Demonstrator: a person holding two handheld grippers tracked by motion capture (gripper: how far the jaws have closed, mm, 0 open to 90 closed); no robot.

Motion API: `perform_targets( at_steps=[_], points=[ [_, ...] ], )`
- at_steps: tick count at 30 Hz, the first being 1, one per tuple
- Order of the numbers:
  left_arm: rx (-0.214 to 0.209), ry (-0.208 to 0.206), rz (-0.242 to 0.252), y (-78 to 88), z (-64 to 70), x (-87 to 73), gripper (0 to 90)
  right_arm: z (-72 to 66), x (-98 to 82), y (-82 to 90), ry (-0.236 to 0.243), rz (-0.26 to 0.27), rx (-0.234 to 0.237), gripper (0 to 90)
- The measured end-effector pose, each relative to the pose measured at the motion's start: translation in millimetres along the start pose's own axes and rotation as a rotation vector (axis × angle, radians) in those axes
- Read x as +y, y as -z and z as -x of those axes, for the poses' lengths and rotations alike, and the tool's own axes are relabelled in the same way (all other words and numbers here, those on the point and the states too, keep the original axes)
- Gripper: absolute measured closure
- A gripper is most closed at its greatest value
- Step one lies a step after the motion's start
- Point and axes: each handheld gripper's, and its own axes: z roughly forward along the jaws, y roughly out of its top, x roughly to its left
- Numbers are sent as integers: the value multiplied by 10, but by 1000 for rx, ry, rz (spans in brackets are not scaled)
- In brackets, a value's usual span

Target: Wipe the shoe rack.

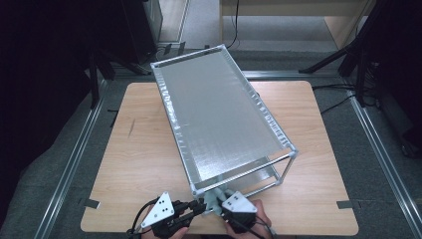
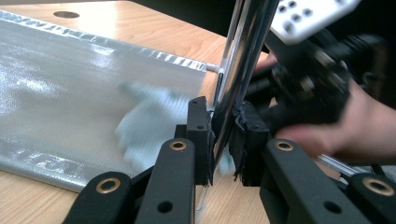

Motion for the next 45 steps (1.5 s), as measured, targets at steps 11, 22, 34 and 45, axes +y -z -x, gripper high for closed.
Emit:
perform_targets(
  at_steps=[11,22,34,45],
  points=[
    [2,-2,-3,2,0,0,793,523,-14,63,-82,-39,-96,740],
    [-3,-4,-3,1,-6,-2,793,1034,-126,234,-182,-51,-311,743],
    [3,9,1,-13,1,-7,790,378,-14,56,-116,-40,-81,748],
    [-1,5,-5,-58,10,11,791,460,-54,243,-154,-42,-47,749]
  ],
)
